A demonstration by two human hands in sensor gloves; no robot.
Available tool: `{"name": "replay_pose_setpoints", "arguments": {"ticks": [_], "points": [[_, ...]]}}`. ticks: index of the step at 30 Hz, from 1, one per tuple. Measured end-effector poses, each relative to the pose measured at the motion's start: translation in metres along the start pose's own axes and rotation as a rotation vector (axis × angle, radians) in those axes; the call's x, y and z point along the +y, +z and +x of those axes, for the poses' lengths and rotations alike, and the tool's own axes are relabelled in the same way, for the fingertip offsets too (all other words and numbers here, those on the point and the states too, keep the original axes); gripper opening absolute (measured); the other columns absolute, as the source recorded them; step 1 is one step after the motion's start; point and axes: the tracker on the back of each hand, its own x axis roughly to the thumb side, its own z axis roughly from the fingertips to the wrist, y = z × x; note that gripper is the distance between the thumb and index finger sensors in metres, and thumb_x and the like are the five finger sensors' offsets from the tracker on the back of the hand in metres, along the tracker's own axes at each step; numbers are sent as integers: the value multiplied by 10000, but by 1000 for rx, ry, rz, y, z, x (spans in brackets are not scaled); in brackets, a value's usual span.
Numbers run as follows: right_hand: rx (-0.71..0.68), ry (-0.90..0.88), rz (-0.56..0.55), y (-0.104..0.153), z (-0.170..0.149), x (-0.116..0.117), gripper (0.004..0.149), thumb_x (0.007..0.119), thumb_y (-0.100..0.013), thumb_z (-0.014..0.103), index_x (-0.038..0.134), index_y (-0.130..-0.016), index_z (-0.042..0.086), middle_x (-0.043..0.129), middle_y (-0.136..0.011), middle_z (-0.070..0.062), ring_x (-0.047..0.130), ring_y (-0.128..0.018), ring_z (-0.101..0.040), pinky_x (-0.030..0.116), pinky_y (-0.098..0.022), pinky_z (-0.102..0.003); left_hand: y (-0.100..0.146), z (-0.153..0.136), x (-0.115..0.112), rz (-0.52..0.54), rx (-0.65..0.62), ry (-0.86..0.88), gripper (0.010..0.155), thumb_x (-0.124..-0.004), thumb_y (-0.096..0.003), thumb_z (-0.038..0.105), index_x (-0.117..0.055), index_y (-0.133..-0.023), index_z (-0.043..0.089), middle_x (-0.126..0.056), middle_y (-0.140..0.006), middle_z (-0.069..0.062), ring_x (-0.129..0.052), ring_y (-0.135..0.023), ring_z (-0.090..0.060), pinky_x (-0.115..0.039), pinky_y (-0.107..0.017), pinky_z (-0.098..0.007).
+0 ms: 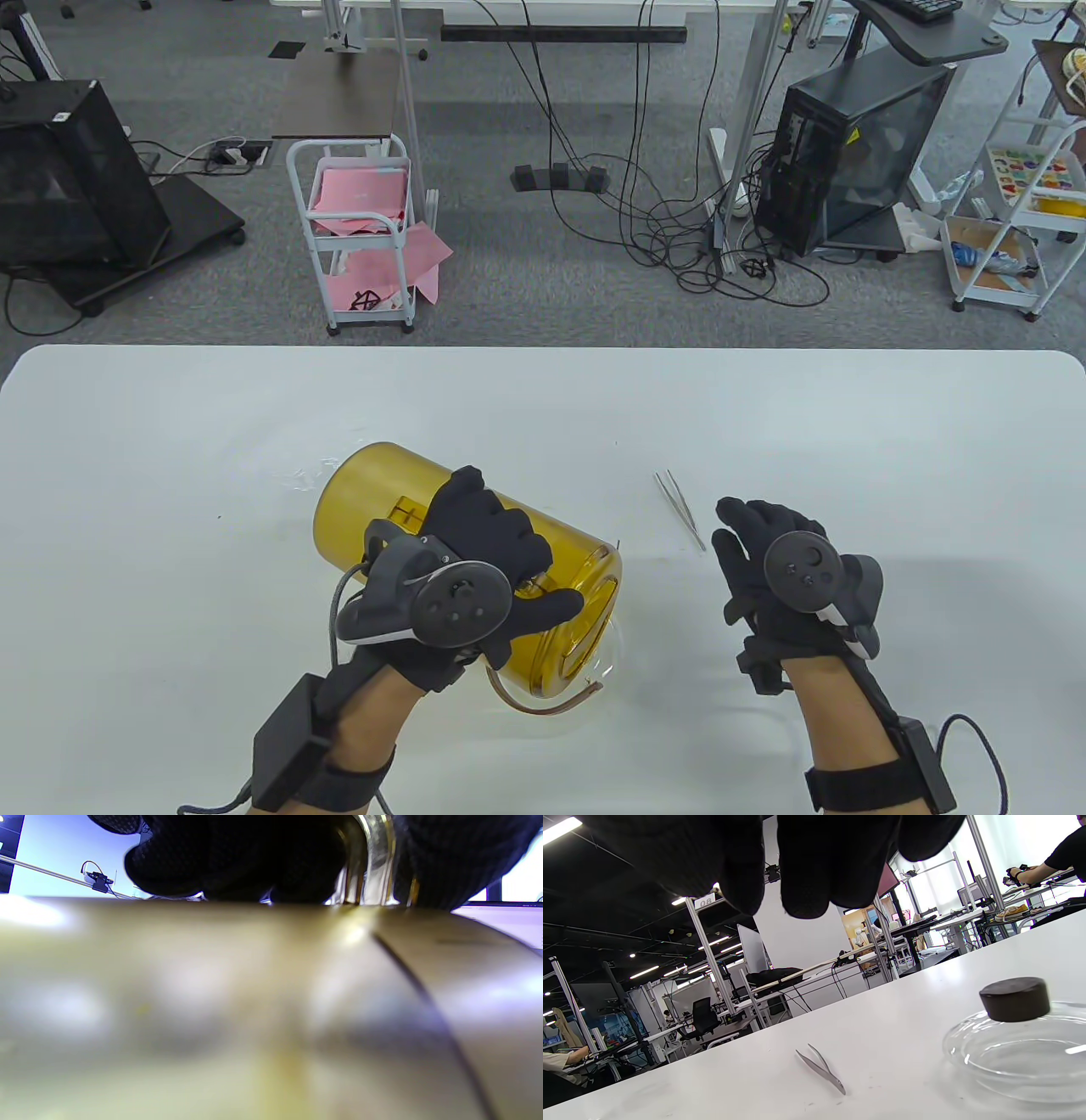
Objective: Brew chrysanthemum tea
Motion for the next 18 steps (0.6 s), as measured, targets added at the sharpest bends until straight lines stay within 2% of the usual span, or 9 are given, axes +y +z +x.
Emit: {"name": "replay_pose_setpoints", "arguments": {"ticks": [6, 9, 11, 14, 18], "points": [[1, -8, -6, 0, -1, -2, 506, 736, -568, 498, 754, -1036, 310, 735, -1042, -93, 736, -992, -414, 506, -703, -684, 0, -8, 0, 13, 36, 14, 519, -855, -476, 726, -966, -608, 237, -993, -544, -41, -894, -600, -359, -446, -756, -734], [2, -12, -8, 0, -2, -3, 511, 736, -568, 499, 745, -1042, 308, 735, -1043, -93, 734, -992, -415, 506, -703, -684, 1, -23, 0, 45, 89, 39, 530, -822, -478, 738, -960, -607, 243, -997, -535, -39, -899, -577, -361, -475, -751, -718], [4, -14, -9, -1, -3, -3, 513, 736, -568, 500, 743, -1043, 306, 734, -1043, -93, 733, -993, -413, 505, -703, -684, 2, -41, 0, 63, 138, 117, 539, -812, -481, 738, -957, -612, 236, -996, -534, -44, -895, -573, -366, -468, -750, -717], [9, -20, -10, -1, -5, -4, 520, 734, -568, 502, 735, -1048, 302, 731, -1045, -92, 731, -995, -415, 503, -705, -684, 12, -75, 8, 140, 230, 257, 540, -811, -486, 732, -954, -614, 227, -993, -531, -53, -887, -565, -376, -458, -744, -719], [13, -27, -16, -1, -6, -6, 525, 733, -569, 503, 730, -1052, 299, 730, -1045, -94, 729, -995, -415, 500, -705, -685, 38, -119, 26, 327, 374, 362, 542, -809, -492, 730, -954, -613, 221, -989, -526, -58, -883, -557, -377, -459, -735, -720]]}}
